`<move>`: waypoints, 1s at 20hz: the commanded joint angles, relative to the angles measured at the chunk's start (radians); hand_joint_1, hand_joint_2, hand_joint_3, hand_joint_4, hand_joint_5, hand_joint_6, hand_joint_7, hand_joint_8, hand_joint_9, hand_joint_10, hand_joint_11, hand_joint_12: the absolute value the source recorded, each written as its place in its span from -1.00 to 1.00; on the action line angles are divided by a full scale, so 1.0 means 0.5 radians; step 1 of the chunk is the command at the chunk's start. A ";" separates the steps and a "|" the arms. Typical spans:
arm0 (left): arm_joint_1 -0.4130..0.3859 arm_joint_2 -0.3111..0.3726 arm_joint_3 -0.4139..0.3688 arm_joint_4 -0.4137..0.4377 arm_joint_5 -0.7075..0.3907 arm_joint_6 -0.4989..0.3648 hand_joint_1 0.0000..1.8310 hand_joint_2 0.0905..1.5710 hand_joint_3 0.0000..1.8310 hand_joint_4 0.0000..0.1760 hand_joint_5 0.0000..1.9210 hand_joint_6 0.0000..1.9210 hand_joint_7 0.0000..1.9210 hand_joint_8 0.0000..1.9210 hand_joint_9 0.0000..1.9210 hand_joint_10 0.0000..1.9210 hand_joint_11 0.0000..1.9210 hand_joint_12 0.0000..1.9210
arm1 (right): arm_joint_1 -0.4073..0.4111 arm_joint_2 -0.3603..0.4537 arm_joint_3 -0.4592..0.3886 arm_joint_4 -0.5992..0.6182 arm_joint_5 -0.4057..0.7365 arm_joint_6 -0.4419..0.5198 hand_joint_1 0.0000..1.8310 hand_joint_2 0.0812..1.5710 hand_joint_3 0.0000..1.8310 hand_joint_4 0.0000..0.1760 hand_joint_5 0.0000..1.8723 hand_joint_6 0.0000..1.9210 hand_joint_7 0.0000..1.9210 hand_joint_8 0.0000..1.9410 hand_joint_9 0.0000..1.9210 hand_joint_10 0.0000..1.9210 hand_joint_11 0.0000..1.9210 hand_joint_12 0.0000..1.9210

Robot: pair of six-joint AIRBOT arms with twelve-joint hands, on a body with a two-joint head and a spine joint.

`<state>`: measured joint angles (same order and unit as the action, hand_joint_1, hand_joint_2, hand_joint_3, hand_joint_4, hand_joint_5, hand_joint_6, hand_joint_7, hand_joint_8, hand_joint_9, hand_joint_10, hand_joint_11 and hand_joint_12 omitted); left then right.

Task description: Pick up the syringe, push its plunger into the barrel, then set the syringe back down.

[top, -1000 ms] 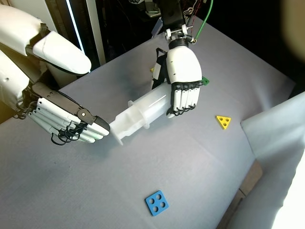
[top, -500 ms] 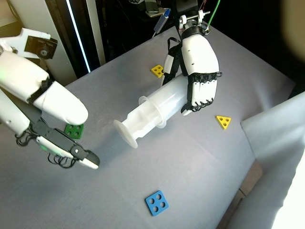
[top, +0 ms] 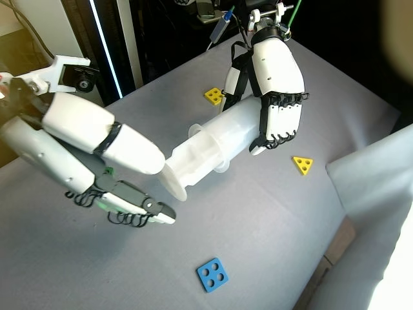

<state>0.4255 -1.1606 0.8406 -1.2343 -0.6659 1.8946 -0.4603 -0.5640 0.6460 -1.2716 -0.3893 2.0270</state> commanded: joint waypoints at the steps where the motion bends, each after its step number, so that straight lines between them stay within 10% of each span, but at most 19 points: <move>1: -0.045 0.008 -0.009 0.128 -0.086 -0.020 0.32 0.55 -1.00 -1.00 -0.14 0.06 -0.24 0.71 -0.32 0.57 -0.43 0.60 | 0.037 -0.011 0.007 -0.065 0.035 -0.037 -1.00 0.65 -1.00 -1.00 -0.76 -1.00 -0.80 -1.00 -0.84 -1.00 -1.00 -0.52; 20: -0.079 0.021 -0.022 0.107 -0.086 0.000 0.45 0.59 -1.00 -1.00 -0.21 0.13 -0.34 0.70 -0.38 0.75 -0.46 0.61 | 0.147 -0.397 0.001 -0.064 -0.221 -0.078 -1.00 0.65 -1.00 -1.00 -0.74 -1.00 -0.78 -1.00 -0.83 -0.99 -1.00 -0.53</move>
<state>0.4141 -1.1419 0.8394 -1.2663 -0.7052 1.9251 -0.4011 -0.7517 0.6567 -1.2560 -0.5972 1.9854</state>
